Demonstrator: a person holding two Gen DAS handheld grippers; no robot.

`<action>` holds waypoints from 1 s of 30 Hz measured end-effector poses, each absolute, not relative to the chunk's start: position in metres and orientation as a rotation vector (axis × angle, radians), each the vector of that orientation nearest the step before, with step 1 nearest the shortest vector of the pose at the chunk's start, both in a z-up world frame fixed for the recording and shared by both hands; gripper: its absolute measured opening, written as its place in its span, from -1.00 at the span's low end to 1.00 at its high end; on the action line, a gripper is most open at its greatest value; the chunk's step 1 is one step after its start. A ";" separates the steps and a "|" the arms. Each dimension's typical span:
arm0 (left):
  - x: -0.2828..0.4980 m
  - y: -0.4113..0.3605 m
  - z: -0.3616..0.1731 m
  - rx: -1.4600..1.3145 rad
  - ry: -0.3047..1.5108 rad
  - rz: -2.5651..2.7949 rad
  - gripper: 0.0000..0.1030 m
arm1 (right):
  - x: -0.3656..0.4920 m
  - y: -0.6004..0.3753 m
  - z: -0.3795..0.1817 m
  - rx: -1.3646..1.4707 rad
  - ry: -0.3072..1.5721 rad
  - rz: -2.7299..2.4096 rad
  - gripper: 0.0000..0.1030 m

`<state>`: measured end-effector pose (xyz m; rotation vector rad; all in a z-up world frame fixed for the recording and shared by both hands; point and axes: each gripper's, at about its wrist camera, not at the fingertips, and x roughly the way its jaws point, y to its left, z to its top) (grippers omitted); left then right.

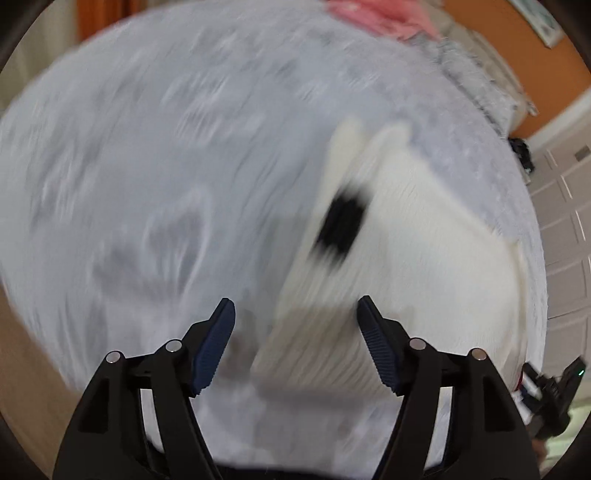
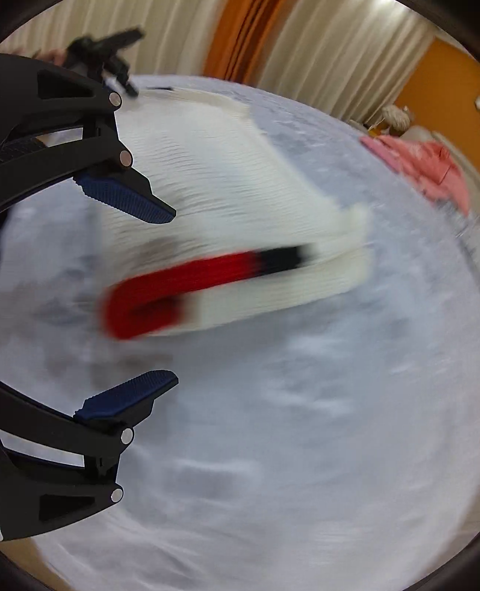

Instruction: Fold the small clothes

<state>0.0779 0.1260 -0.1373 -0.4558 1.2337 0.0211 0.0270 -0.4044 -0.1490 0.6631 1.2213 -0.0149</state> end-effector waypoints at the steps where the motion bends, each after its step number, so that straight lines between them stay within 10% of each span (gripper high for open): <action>1: 0.074 0.127 -0.142 -0.478 1.247 0.043 0.34 | 0.021 -0.401 -0.159 0.711 1.238 -0.013 0.56; 3: 0.065 0.124 -0.150 -0.563 1.252 0.057 0.53 | 0.021 -0.393 -0.165 0.778 1.211 0.016 0.53; 5: 0.067 0.114 -0.153 -0.562 1.235 0.051 0.51 | 0.027 -0.388 -0.170 0.868 1.173 0.043 -0.12; 6: 0.071 0.110 -0.153 -0.552 1.240 0.055 0.35 | 0.032 -0.387 -0.173 0.904 1.176 0.051 -0.78; 8: 0.079 0.108 -0.155 -0.576 1.279 0.042 -0.64 | 0.038 -0.389 -0.165 0.930 1.164 0.022 -0.80; 13: 0.067 0.133 -0.122 -0.688 1.263 -0.003 -0.75 | 0.013 -0.405 -0.113 0.847 1.081 0.020 -0.83; 20: 0.011 0.142 -0.132 -0.674 1.382 -0.021 -0.75 | -0.066 -0.422 -0.140 0.851 1.199 -0.058 -0.83; 26: 0.006 0.120 -0.123 -0.556 1.348 0.005 -0.52 | -0.065 -0.421 -0.141 0.759 1.247 -0.134 -0.30; 30: 0.022 0.118 -0.070 -0.521 1.196 0.013 0.26 | -0.032 -0.407 -0.078 0.492 1.117 -0.102 -0.28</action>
